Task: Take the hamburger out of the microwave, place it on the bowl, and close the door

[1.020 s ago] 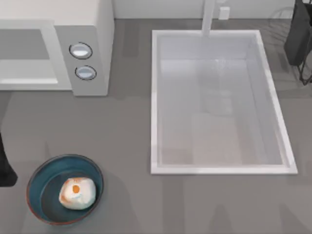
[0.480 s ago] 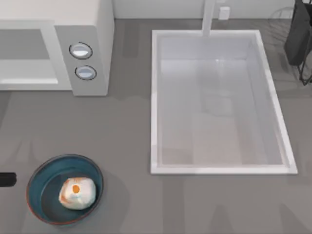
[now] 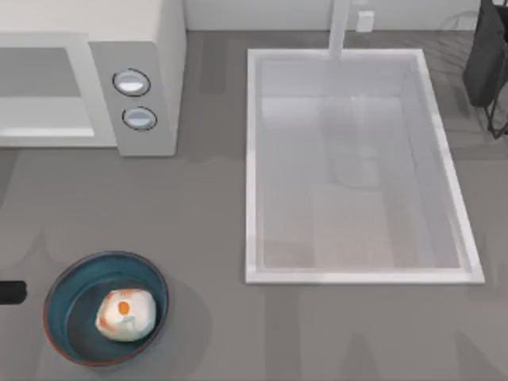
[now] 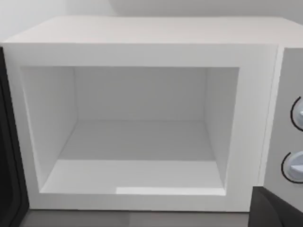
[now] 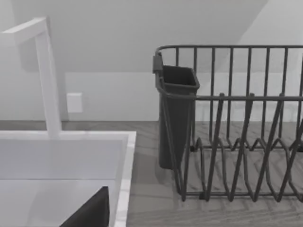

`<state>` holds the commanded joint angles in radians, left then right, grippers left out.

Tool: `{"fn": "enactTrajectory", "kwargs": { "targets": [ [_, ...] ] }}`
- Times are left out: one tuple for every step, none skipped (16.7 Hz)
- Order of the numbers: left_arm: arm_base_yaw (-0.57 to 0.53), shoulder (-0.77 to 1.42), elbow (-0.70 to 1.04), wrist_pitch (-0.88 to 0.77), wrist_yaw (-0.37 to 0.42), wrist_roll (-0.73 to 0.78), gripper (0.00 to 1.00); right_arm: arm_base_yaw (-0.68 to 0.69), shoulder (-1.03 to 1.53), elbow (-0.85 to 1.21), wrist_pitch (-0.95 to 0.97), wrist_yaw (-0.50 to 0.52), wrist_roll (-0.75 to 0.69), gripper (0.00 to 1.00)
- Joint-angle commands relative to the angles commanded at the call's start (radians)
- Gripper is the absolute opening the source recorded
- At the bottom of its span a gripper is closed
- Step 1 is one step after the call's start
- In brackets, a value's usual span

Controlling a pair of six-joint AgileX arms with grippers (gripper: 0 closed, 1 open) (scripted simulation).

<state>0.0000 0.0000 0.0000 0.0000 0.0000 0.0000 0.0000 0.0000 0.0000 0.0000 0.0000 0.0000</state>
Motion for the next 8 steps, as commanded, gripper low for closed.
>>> {"fn": "enactTrajectory", "kwargs": {
  "targets": [
    [0.000, 0.000, 0.000, 0.000, 0.000, 0.000, 0.00, 0.000, 0.000, 0.000, 0.000, 0.000, 0.000, 1.00],
    [0.000, 0.000, 0.000, 0.000, 0.000, 0.000, 0.00, 0.000, 0.000, 0.000, 0.000, 0.000, 0.000, 1.00],
    [0.003, 0.003, 0.001, 0.002, 0.003, 0.000, 0.00, 0.000, 0.000, 0.000, 0.000, 0.000, 0.000, 1.00],
    [0.017, 0.015, 0.005, 0.010, 0.017, 0.000, 0.00, 0.000, 0.000, 0.000, 0.000, 0.000, 0.000, 1.00],
    [0.041, 0.033, 0.010, 0.022, 0.041, 0.000, 0.00, 0.000, 0.000, 0.000, 0.000, 0.000, 0.000, 1.00],
    [0.076, 0.055, 0.017, 0.037, 0.076, 0.001, 0.00, 0.000, 0.000, 0.000, 0.000, 0.000, 0.000, 1.00],
    [0.116, 0.079, 0.025, 0.054, 0.116, 0.001, 0.00, 0.000, 0.000, 0.000, 0.000, 0.000, 0.000, 1.00],
    [0.155, 0.103, 0.032, 0.071, 0.155, 0.002, 0.00, 0.000, 0.000, 0.000, 0.000, 0.000, 0.000, 1.00]
  ]
}}
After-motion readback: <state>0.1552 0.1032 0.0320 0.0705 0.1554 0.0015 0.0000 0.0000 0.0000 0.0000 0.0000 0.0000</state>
